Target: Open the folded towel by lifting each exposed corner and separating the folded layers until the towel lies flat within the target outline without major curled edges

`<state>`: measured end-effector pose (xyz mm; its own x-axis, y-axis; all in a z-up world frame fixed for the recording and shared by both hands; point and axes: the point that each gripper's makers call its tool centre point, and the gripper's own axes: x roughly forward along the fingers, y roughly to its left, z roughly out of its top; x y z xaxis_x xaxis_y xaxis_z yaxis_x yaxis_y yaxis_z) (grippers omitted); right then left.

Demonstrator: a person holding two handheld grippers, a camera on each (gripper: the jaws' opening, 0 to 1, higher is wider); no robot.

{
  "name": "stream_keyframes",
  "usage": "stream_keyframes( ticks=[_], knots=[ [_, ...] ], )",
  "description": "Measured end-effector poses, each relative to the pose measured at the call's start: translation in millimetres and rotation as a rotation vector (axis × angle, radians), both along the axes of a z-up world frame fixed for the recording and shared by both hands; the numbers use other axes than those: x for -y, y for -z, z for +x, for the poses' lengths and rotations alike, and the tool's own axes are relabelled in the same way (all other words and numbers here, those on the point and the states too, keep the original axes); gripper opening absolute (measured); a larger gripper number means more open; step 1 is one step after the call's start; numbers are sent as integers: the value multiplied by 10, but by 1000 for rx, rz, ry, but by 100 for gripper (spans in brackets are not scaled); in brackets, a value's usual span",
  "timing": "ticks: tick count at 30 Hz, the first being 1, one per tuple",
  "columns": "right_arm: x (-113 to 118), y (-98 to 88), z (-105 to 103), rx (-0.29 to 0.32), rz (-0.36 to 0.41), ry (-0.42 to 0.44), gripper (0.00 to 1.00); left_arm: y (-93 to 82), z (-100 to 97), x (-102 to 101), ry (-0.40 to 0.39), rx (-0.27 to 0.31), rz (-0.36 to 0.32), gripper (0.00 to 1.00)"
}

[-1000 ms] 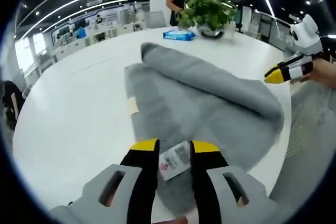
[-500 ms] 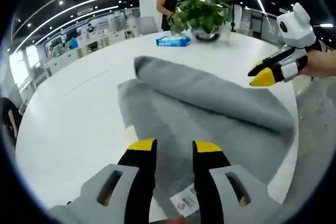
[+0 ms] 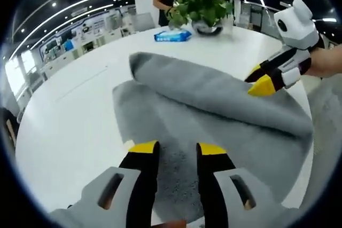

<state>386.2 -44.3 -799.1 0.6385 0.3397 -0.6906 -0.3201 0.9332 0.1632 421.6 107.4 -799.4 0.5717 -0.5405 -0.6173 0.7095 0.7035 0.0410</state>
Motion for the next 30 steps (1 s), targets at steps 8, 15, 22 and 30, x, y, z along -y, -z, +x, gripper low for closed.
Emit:
stream_keyframes(
  ticks=[8,15,22,30],
  knots=[
    [14,80,-56,13,-74,-35,5,5,-25,-21,-29,36,-61,26],
    [63,80,-66,15,-112,-39,3,1,-24,-27,-65,60,-82,25],
    [156,88,-62,5,-116,14,3,4,-25,-51,-82,55,-96,24],
    [261,90,-103,8,-124,45,3,6,-40,-102,-104,59,-105,22]
  ],
)
